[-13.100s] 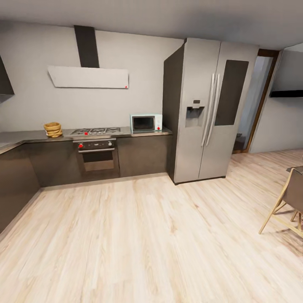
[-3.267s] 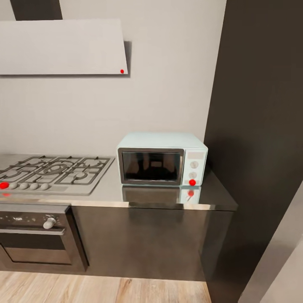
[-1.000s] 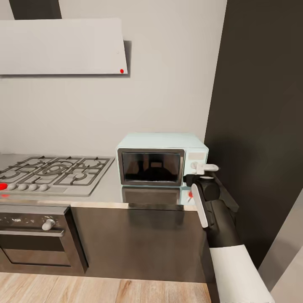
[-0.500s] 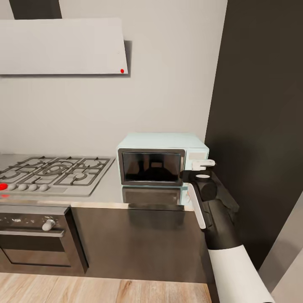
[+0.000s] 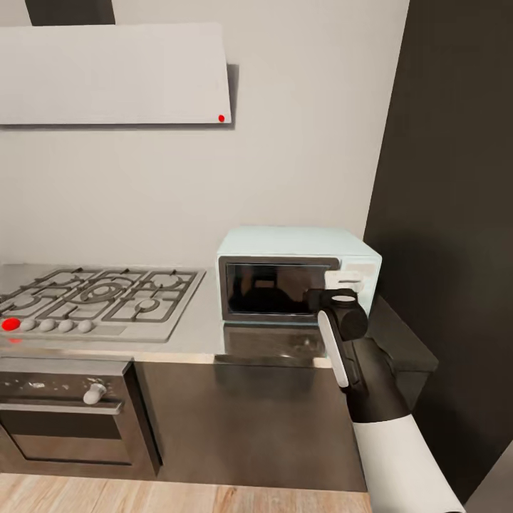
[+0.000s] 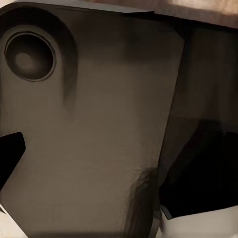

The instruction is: In the kitchen, take the popcorn bag from the countertop, put it into the microwave, and heat it until the popcorn is cooked so the cooked popcorn ends up inside the bag.

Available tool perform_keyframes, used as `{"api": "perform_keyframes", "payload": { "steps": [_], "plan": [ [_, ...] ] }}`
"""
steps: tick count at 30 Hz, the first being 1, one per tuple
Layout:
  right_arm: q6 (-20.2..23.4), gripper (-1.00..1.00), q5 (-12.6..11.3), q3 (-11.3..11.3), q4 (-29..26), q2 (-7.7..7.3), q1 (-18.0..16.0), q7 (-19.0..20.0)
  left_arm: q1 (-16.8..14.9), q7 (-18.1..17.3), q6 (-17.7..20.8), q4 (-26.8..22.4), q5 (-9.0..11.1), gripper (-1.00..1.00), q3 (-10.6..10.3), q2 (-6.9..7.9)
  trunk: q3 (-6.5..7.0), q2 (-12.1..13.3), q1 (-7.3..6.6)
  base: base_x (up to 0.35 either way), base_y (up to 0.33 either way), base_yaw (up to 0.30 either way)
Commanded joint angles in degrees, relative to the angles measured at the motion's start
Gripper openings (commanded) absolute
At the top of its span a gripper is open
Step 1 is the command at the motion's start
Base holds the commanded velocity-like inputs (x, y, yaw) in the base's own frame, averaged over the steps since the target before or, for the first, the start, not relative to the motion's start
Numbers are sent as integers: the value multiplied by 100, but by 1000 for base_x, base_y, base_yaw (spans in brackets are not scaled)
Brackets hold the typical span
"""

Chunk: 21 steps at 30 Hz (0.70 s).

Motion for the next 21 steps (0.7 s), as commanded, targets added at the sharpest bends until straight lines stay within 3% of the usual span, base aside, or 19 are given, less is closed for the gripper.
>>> {"api": "perform_keyframes", "payload": {
  "steps": [1, 5, 9, 15, 21],
  "plan": [
    [31, 100, -18, 6, -1, 0, -5, -9, -1, -2, -9, -2, 48, 100, 1, -1, -6, -3, 0, 10, 13, 0],
    [9, 100, -62, 5, 27, -17, -5, 53, -1, -2, -11, -2, 48, 100, -6, 3, -6, -3, 0, 3, 4, 0],
    [-110, 100, -68, -16, 88, -323, -5, 354, -1, -2, -13, -2, 48, 100, -8, 0, -6, -3, 0, 0, 0, 0],
    [-350, 100, -153, -28, 192, -588, -5, 385, -1, -2, -13, -2, 48, 100, -8, 7, -6, -3, 0, 0, 0, 0],
    [-458, 100, -201, -29, 264, -613, -5, 319, -1, -2, -13, -2, 48, 100, -8, 7, -6, -3, 0, 0, 0, 0]
  ]
}}
